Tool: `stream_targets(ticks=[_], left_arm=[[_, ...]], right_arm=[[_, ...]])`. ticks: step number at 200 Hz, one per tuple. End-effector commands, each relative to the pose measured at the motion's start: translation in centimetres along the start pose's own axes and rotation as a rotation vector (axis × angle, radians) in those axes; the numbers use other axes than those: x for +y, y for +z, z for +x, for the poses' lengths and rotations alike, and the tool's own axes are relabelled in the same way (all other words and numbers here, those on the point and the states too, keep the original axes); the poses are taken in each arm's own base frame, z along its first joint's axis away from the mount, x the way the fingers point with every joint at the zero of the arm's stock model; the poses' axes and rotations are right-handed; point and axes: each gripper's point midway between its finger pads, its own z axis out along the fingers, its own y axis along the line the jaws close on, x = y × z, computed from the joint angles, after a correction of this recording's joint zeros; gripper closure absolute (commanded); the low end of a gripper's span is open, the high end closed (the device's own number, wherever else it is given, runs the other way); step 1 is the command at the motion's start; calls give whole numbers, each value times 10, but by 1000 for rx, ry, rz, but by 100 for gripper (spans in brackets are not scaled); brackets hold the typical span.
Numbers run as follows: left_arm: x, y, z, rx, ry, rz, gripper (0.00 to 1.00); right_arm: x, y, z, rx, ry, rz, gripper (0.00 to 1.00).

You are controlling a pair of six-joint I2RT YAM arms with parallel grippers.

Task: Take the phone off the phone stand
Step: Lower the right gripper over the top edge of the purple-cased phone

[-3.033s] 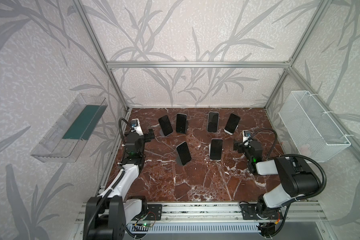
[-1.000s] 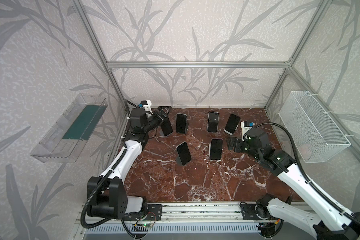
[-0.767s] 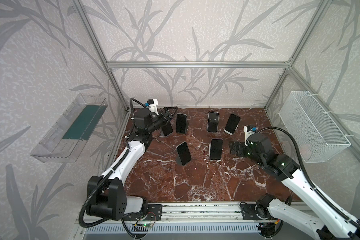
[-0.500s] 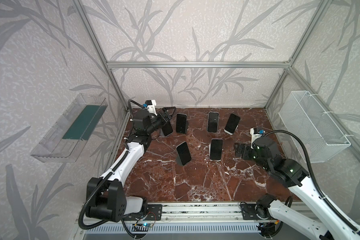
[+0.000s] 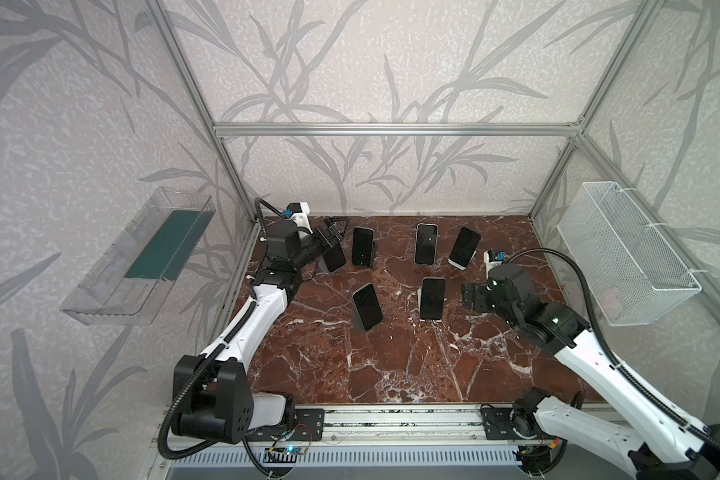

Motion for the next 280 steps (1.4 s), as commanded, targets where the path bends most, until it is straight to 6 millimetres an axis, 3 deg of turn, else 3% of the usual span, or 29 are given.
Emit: stream_targets(ticks=[1, 25, 44, 107, 139, 171, 199, 252, 280], left_arm=[[12, -4, -13, -48, -15, -12, 1], [12, -1, -14, -30, -44, 9, 1], [14, -4, -17, -49, -57, -7, 1], [6, -13, -26, -110, -147, 47, 2], [6, -6, -20, -85, -205, 85, 7], [5, -3, -15, -45, -169, 54, 11], [1, 3, -6, -4, -172, 60, 11], [-22, 2, 3, 18, -125, 112, 12], [-25, 8, 18, 51, -97, 100, 12]], right_arm=[[1, 6, -19, -47, -131, 35, 2], [-14, 8, -30, -104, -71, 136, 0], [-7, 2, -34, -85, -41, 91, 1], [-8, -18, -15, -33, 150, 29, 1], [17, -17, -10, -17, 203, -47, 1], [52, -1, -15, 5, 160, -101, 1], [68, 21, -10, 42, 165, -86, 1], [94, 57, -10, 93, 94, -90, 1], [91, 76, -10, 105, 121, -17, 1]])
